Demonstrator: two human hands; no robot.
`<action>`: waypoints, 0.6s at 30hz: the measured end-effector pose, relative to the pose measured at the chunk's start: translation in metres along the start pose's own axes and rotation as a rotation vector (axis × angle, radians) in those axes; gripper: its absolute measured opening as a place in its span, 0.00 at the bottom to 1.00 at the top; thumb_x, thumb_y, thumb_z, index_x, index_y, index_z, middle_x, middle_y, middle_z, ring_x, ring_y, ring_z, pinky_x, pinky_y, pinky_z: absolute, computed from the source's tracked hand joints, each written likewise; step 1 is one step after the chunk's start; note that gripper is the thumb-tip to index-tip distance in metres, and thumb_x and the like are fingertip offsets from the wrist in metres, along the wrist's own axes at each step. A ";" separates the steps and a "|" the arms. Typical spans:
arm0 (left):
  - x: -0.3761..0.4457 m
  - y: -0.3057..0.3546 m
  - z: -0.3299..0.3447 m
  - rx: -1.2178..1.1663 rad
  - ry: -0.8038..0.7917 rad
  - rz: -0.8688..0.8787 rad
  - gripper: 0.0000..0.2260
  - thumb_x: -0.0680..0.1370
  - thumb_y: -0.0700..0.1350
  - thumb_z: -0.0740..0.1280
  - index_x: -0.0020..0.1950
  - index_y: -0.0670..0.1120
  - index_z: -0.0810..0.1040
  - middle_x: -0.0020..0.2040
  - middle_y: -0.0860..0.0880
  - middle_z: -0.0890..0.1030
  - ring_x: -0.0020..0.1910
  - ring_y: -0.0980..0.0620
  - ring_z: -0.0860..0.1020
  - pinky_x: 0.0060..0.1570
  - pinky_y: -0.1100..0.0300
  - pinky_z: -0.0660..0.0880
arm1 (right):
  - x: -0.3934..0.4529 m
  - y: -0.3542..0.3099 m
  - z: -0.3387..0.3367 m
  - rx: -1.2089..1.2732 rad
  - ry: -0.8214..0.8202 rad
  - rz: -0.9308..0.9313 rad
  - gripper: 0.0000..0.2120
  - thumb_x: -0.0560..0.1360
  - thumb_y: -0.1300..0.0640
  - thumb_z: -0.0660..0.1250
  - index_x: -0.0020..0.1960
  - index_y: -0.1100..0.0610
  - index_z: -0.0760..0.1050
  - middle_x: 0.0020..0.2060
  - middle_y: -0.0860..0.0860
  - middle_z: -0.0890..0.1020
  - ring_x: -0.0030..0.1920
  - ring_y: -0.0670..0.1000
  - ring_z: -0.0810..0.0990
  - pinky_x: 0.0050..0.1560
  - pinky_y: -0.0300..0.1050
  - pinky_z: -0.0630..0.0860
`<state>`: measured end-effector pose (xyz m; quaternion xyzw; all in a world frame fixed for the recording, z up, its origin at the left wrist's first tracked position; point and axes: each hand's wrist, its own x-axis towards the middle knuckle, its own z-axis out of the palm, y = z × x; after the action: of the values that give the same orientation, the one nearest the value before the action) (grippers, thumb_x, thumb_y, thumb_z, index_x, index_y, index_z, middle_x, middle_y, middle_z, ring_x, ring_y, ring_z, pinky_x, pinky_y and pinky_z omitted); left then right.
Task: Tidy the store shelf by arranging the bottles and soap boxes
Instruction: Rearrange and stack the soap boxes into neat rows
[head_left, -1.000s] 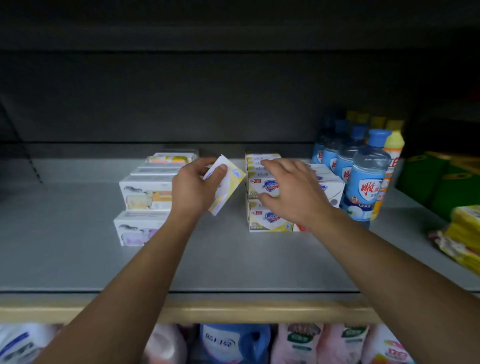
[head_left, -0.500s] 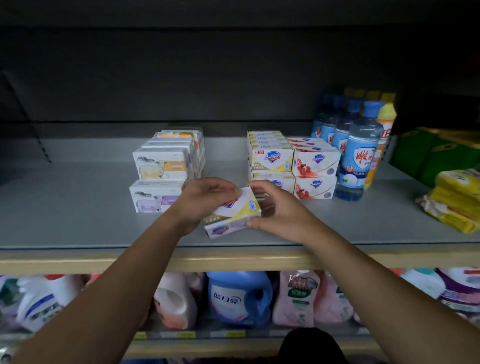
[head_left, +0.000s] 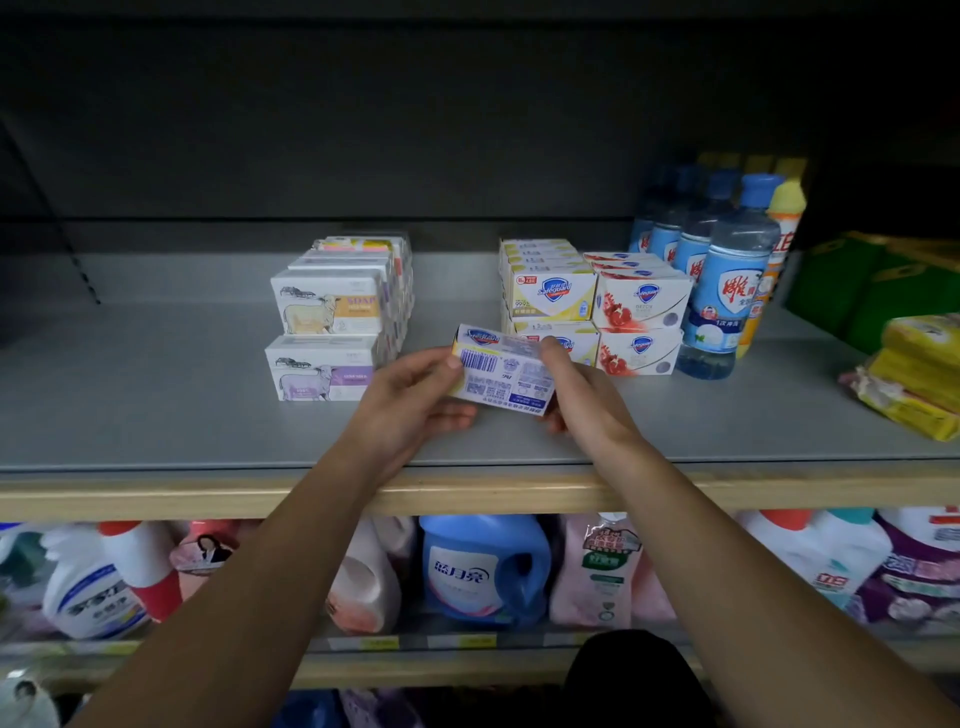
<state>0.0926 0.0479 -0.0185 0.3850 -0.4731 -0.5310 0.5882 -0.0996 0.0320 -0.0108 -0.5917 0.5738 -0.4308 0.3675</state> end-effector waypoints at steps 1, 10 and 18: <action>0.000 -0.001 0.002 0.019 0.007 0.011 0.12 0.70 0.50 0.70 0.52 0.47 0.82 0.46 0.43 0.85 0.35 0.45 0.83 0.37 0.57 0.80 | -0.002 0.000 0.000 0.007 0.017 -0.005 0.32 0.68 0.25 0.51 0.41 0.50 0.81 0.30 0.43 0.83 0.26 0.39 0.78 0.28 0.34 0.71; -0.004 0.002 0.004 0.078 -0.013 0.023 0.12 0.79 0.50 0.67 0.60 0.47 0.79 0.38 0.42 0.81 0.30 0.46 0.79 0.32 0.58 0.78 | -0.006 0.005 -0.005 0.097 0.039 -0.120 0.25 0.70 0.29 0.56 0.43 0.48 0.78 0.26 0.43 0.77 0.26 0.41 0.75 0.36 0.41 0.69; -0.003 0.001 0.000 -0.029 0.017 0.018 0.07 0.78 0.43 0.67 0.55 0.44 0.79 0.49 0.45 0.85 0.46 0.47 0.84 0.37 0.55 0.81 | -0.011 0.013 -0.004 0.069 -0.214 -0.369 0.27 0.72 0.51 0.72 0.64 0.31 0.69 0.62 0.36 0.76 0.56 0.46 0.80 0.54 0.41 0.75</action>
<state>0.0930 0.0509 -0.0182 0.3768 -0.4639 -0.5292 0.6023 -0.1080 0.0419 -0.0225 -0.7160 0.3984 -0.4451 0.3613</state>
